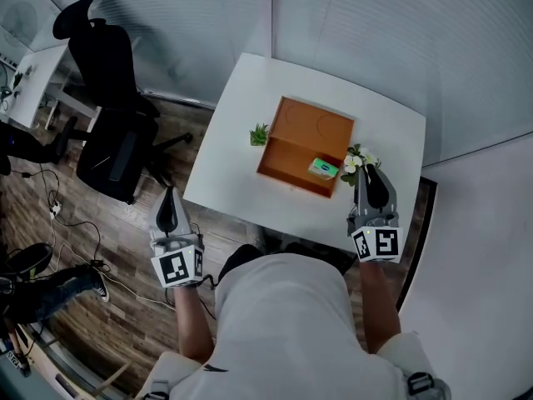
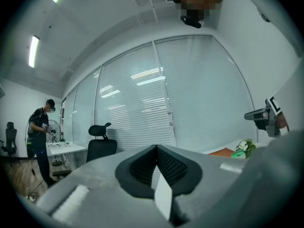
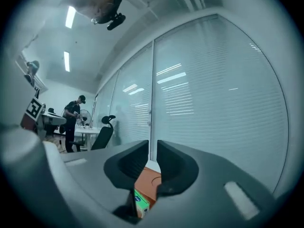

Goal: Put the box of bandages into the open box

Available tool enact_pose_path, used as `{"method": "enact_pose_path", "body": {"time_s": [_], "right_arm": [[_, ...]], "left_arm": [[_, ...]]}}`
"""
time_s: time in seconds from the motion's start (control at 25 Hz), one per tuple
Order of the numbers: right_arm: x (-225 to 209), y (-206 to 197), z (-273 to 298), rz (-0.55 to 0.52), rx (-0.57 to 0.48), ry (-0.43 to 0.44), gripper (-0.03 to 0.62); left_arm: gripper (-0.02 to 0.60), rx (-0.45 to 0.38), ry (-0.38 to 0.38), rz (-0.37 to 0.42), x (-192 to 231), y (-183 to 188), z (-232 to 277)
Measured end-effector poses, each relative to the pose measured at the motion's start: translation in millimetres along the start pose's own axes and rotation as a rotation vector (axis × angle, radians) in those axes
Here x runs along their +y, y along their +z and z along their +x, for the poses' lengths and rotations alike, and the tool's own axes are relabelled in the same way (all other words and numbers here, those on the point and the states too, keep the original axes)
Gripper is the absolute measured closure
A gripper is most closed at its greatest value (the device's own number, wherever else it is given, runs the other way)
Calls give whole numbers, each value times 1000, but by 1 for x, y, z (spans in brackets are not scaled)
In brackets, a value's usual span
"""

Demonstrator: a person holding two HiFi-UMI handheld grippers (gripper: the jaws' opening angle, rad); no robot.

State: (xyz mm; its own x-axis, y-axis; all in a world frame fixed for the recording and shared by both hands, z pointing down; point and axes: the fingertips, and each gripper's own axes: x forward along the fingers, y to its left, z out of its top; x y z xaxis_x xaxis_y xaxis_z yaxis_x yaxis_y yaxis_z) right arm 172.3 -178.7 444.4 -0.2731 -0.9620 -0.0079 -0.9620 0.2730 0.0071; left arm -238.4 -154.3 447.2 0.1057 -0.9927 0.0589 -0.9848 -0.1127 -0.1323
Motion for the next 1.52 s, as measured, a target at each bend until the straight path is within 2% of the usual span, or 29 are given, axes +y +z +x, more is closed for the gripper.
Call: {"method": "enact_pose_path", "body": {"time_s": [0.12, 0.52, 1.0, 1.52], "right_arm": [[-1, -3, -17, -5, -4, -31, 591], [-9, -8, -22, -19, 32, -51, 594], [-3, -6, -12, -38, 51, -5, 595], [-5, -12, -9, -31, 61, 0, 595]], "left_arm": [[577, -10, -14, 0, -7, 3, 4], [577, -26, -38, 15, -14, 9, 13], [577, -19, -26, 14, -9, 8, 11], [577, -16, -27, 17, -9, 4, 15]]}}
